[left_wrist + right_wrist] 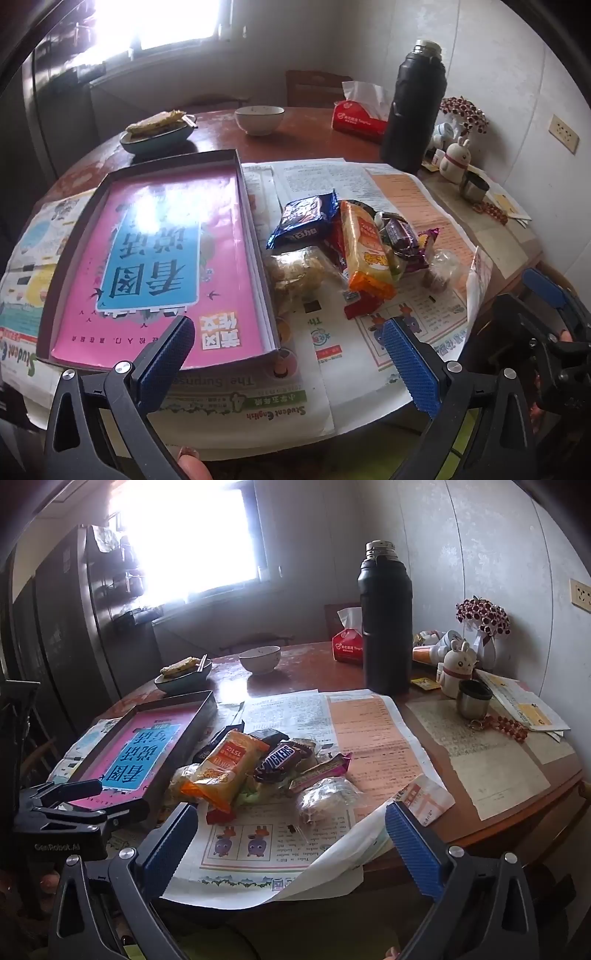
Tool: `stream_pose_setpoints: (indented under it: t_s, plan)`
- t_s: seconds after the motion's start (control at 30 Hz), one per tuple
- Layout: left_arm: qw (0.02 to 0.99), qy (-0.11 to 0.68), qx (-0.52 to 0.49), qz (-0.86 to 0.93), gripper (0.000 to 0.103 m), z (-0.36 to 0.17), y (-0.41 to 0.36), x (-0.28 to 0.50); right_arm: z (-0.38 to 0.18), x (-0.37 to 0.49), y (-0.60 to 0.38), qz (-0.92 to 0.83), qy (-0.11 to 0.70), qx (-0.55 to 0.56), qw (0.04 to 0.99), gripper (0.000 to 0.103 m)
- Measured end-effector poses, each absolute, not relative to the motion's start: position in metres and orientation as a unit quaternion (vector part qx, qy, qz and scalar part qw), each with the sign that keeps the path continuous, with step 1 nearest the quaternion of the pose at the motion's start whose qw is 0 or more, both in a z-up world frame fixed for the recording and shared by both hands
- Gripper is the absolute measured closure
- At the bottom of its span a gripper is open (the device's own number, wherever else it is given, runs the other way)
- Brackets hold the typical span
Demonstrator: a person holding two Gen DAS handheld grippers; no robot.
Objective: Organize snacks
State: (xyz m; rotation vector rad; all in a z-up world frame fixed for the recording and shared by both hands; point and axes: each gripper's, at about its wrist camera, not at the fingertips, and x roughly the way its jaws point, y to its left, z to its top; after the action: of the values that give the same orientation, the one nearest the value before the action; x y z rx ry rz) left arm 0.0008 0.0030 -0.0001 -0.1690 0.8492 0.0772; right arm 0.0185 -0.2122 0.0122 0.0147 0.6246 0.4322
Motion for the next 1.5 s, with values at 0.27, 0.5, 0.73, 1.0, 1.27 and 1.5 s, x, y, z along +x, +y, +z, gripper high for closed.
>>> stream_pose_setpoints:
  t_s: [0.27, 0.5, 0.73, 1.0, 1.27, 1.5]
  plan:
    - [0.913, 0.404, -0.053, 0.039, 0.001, 0.010, -0.005, -0.007, 0.013, 0.015, -0.202, 0.209, 0.304, -0.014, 0.929, 0.001]
    - [0.914, 0.400, -0.049, 0.036, 0.001, 0.007, -0.008, -0.008, 0.011, 0.014, -0.199, 0.210, 0.309, -0.019, 0.927, 0.001]
    - [0.915, 0.399, -0.049, 0.035, 0.001, 0.006, -0.008, -0.008, 0.011, 0.014, -0.201, 0.208, 0.309, -0.018, 0.928, 0.001]
    - [0.915, 0.399, -0.046, 0.034, 0.001, 0.007, -0.010, -0.007, 0.011, 0.014, -0.202, 0.209, 0.311, -0.016, 0.927, 0.001]
    - [0.916, 0.398, -0.045, 0.035, 0.001, 0.007, -0.011, -0.008, 0.010, 0.014, -0.202, 0.209, 0.311, -0.017, 0.927, 0.001]
    - [0.915, 0.400, -0.045, 0.036, 0.001, 0.006, -0.012, -0.008, 0.008, 0.015, -0.203, 0.209, 0.313, -0.014, 0.927, 0.001]
